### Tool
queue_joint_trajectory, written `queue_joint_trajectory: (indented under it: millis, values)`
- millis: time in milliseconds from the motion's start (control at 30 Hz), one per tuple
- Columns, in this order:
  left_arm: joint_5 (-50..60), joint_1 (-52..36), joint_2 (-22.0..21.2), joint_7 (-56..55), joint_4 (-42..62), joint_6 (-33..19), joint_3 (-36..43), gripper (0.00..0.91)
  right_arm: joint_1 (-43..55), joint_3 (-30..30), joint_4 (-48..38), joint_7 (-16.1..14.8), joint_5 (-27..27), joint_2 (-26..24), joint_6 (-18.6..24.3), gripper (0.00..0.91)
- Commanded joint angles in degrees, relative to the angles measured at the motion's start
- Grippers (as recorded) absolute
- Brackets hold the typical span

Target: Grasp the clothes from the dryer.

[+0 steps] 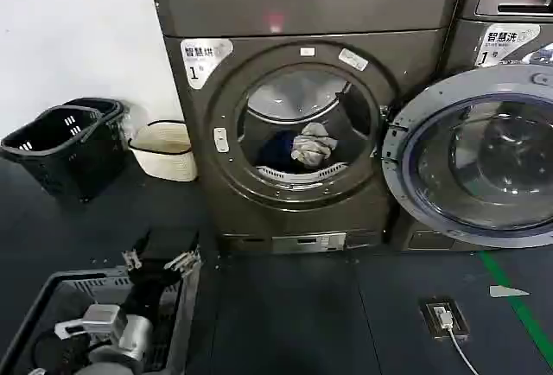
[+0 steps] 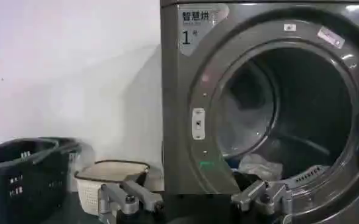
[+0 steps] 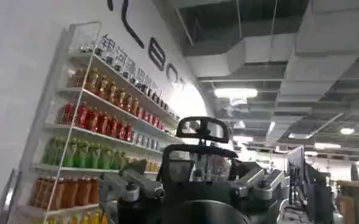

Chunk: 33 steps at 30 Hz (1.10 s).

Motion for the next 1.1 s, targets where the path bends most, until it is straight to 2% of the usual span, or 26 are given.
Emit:
queue_joint_trajectory:
  millis: [33,67,200,1100]
  values:
    - [0.0,-0.1,0.1,0.0,0.1,0.1,0.1,0.907,0.0,0.1,0.0,-0.1,0.5,0.0,0.9,0.907]
    - [-0.1,-0.1,0.1,0.1,0.2,0.1,0.2,0.907,0.0,-0.1,0.0,0.0,1.4,0.1,2.4,0.907]
    - [-0.1,-0.3,0.2,0.1,0.2,0.1,0.4,0.907,-0.1,-0.4,0.0,-0.1,1.7,0.1,3.2,0.907]
    - [-0.1,0.2,0.1,0.4,-0.8,-0.1,0.8,0.907,-0.3,0.1,-0.2,-0.2,2.7,-0.3,3.7,0.907]
